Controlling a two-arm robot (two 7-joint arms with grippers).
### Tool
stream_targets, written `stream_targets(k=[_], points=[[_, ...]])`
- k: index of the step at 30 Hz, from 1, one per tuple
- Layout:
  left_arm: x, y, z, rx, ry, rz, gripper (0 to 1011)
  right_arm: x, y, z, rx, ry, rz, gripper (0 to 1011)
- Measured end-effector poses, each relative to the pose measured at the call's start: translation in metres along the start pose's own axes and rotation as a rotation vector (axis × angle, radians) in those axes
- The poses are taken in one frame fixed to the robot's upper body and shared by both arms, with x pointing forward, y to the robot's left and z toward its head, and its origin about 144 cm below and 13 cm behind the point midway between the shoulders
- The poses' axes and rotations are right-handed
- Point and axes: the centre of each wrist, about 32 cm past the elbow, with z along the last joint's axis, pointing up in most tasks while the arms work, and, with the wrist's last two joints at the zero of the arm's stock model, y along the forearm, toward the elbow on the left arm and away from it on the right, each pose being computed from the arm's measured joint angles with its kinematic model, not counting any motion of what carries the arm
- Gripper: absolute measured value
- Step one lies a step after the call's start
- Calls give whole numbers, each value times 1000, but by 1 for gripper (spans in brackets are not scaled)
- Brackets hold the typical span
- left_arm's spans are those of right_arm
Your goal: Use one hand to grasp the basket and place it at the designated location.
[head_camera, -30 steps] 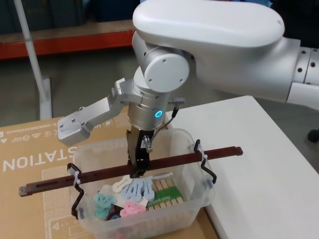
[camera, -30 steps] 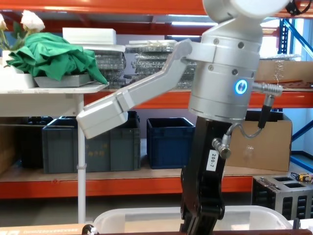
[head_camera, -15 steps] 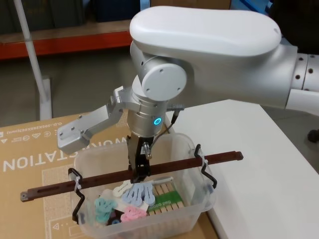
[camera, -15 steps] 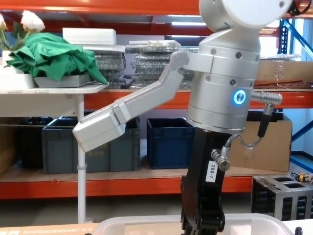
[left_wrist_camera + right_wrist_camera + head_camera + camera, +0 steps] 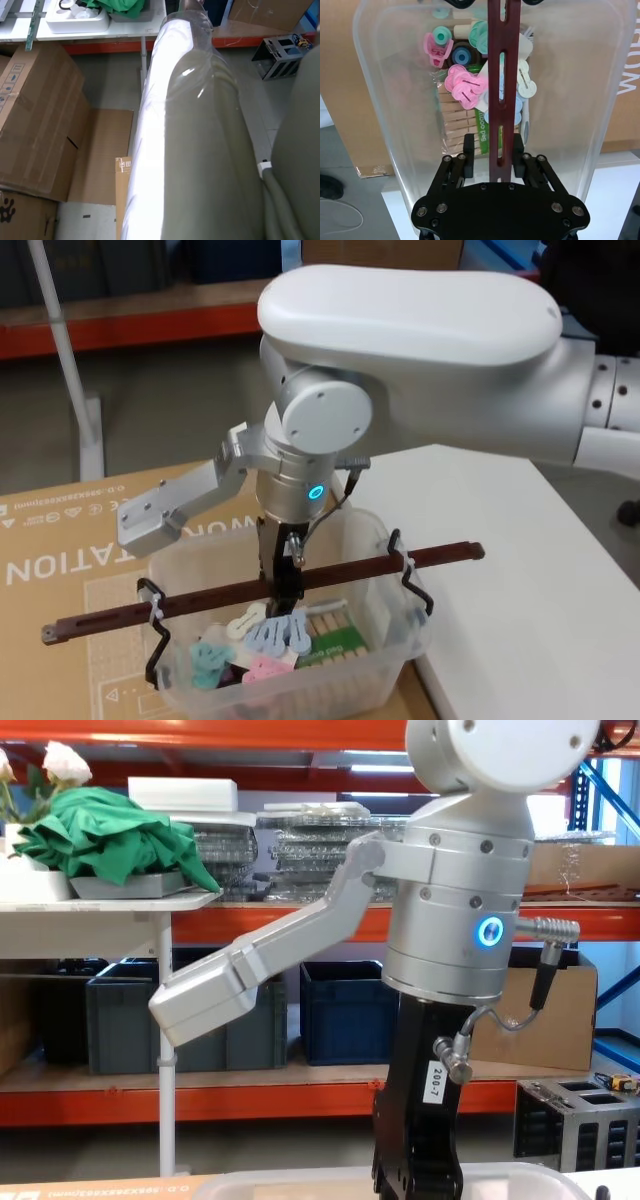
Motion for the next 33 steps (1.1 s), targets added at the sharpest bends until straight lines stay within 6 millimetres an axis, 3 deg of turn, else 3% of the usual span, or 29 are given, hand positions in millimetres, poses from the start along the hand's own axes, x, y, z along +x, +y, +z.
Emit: stream_targets(k=[13, 21, 33], points=[[0, 0, 0, 0, 0, 0, 0, -6, -8, 0, -18, 24, -20, 805], [0, 0, 0, 0, 0, 0, 0, -9, -12, 1, -25, 36, -33, 999], [0, 0, 0, 0, 0, 0, 0, -16, -22, 3, -35, 46, -62, 1000]])
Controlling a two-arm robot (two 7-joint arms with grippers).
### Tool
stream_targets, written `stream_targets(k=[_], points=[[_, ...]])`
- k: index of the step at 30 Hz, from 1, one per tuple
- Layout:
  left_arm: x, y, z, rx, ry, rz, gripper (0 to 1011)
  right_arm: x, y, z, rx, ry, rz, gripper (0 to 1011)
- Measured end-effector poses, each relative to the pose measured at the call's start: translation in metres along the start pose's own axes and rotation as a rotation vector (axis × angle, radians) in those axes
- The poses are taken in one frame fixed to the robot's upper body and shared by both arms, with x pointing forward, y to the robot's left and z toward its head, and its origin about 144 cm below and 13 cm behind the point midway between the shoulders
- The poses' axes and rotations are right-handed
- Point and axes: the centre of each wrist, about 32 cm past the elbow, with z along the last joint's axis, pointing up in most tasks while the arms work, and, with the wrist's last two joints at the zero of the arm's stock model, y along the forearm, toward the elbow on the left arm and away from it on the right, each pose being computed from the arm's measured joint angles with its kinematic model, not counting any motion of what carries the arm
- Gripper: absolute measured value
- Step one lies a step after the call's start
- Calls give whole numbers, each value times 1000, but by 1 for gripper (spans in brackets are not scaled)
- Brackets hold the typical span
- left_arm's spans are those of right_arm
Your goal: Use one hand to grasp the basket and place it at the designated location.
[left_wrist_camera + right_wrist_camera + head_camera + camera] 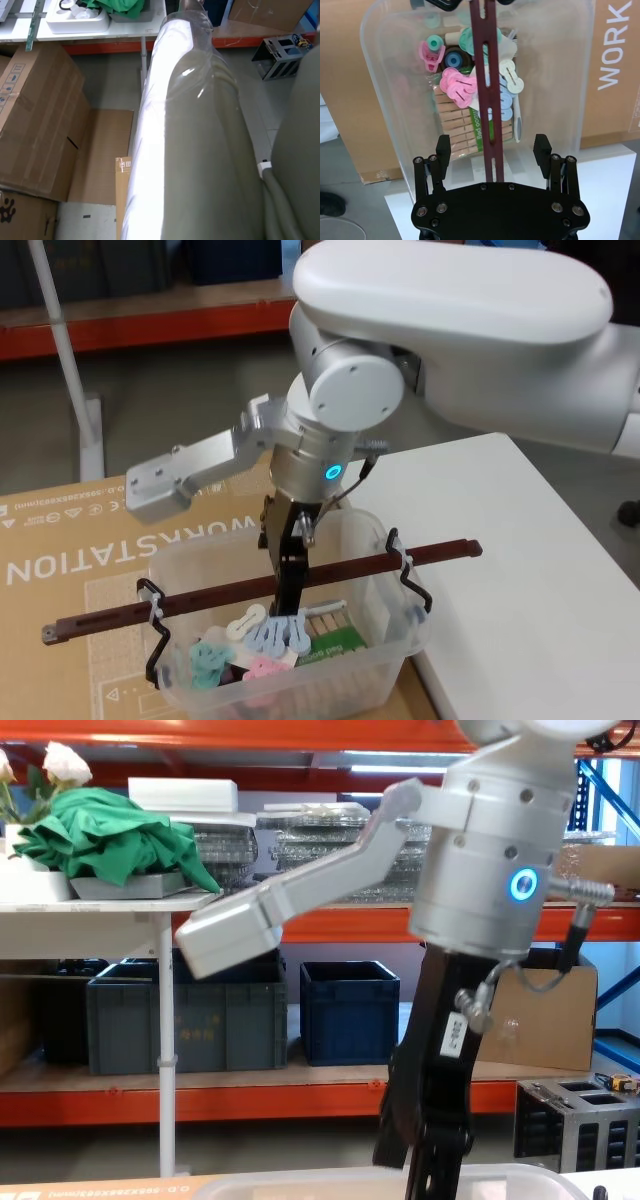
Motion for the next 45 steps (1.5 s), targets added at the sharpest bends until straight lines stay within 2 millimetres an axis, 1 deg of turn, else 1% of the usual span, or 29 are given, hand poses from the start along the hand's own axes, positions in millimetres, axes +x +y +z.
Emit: stream_targets(k=[9, 20, 30, 36, 42, 45], points=[[0, 0, 0, 0, 0, 0, 0, -10, -18, -6, -12, 21, -39, 1000], [0, 0, 0, 0, 1, 0, 0, -23, -38, -7, -27, 38, -81, 1000], [0, 0, 0, 0, 1, 0, 0, -32, -50, -7, -33, 45, -110, 1000], [0, 0, 0, 0, 1, 0, 0, -46, -69, -9, -46, 65, -148, 1001], [0, 0, 0, 0, 1, 0, 0, -53, -78, -10, -54, 75, -169, 1000], [0, 0, 0, 0, 0, 0, 0, -55, -80, -10, -55, 75, -172, 1000]])
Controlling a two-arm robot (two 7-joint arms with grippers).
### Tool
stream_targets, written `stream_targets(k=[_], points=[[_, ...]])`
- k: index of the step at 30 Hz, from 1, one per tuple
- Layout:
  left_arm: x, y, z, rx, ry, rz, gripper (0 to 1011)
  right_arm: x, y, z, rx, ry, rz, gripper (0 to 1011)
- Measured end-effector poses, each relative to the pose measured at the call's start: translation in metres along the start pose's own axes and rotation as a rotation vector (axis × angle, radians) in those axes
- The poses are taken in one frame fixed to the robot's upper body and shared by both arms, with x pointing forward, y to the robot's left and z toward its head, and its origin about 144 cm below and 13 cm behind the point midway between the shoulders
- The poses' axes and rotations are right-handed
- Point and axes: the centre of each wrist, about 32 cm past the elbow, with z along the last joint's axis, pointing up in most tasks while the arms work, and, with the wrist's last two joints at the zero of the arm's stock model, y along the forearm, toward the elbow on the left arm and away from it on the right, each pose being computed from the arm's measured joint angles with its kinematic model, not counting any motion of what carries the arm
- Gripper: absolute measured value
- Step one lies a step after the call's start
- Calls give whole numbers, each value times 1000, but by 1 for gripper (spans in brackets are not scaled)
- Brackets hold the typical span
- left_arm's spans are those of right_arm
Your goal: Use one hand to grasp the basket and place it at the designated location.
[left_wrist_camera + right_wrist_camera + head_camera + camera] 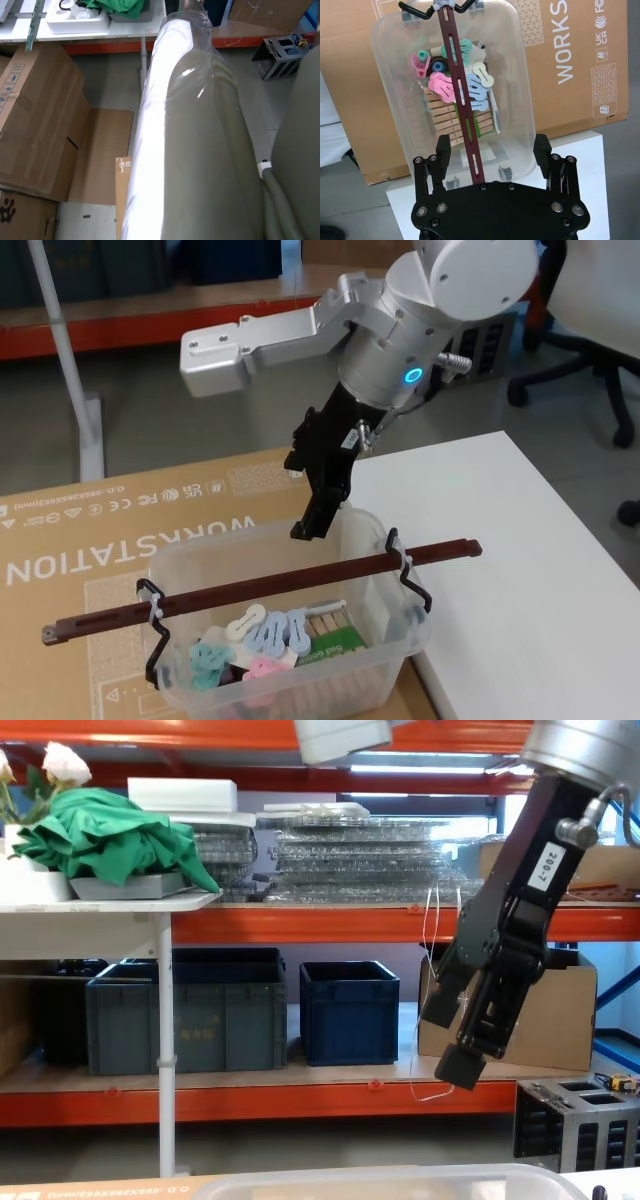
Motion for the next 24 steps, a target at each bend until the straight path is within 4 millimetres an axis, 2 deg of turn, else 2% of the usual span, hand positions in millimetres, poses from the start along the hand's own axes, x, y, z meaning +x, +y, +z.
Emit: stream_targets(k=[24], points=[[0, 0, 0, 0, 0, 0, 0, 1, 7, 3, 3, 0, 22, 1000]])
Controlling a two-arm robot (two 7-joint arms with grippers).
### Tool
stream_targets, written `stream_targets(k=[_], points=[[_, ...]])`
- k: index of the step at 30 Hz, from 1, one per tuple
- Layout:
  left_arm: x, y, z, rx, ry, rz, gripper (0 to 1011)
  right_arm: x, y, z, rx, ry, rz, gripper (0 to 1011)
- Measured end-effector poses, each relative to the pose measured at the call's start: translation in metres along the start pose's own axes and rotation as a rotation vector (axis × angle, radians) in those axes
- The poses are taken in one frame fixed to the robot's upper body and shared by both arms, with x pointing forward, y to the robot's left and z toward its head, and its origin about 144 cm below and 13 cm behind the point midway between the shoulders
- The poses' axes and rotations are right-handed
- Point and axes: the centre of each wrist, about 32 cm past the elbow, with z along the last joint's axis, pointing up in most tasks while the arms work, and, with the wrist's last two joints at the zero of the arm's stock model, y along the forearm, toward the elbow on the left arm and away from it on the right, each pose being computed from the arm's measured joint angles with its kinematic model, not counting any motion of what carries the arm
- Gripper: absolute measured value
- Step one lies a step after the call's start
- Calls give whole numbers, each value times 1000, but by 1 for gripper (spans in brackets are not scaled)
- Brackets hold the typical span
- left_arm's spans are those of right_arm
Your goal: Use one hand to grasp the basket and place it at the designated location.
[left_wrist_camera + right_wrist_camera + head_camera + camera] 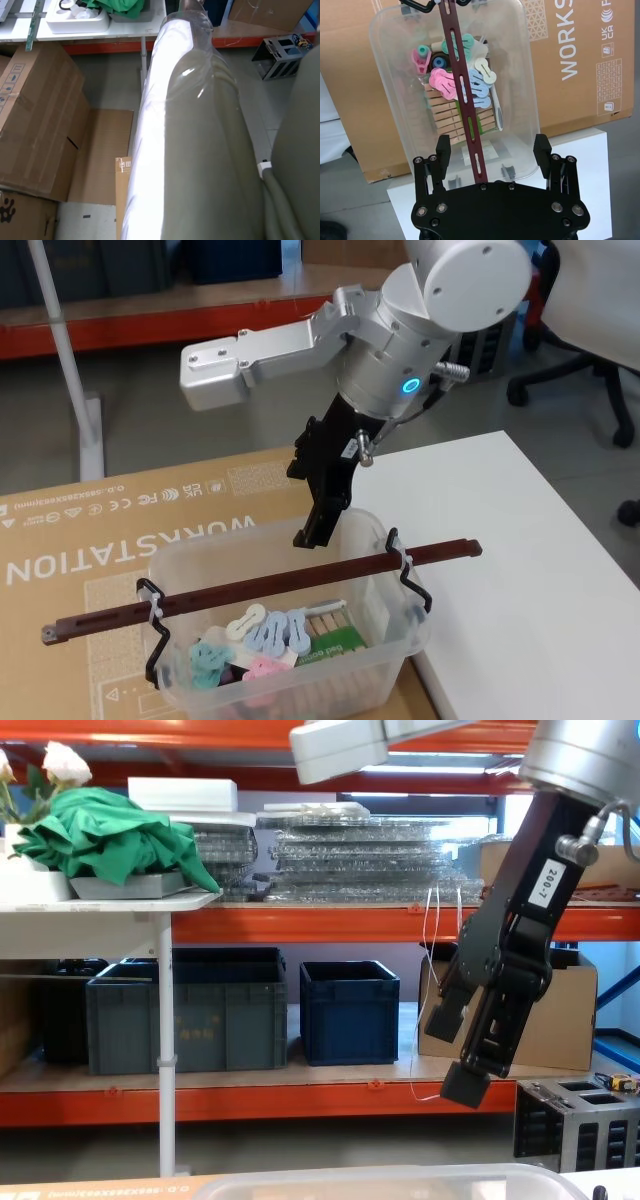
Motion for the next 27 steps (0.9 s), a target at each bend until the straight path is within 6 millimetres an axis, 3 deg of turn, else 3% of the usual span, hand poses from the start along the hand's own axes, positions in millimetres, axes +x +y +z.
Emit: stream_targets(k=[11, 27], points=[[0, 0, 0, 0, 0, 0, 0, 2, 8, 2, -2, -11, 14, 1000], [0, 0, 0, 0, 0, 0, 0, 15, 44, 12, 33, -99, 89, 1000]])
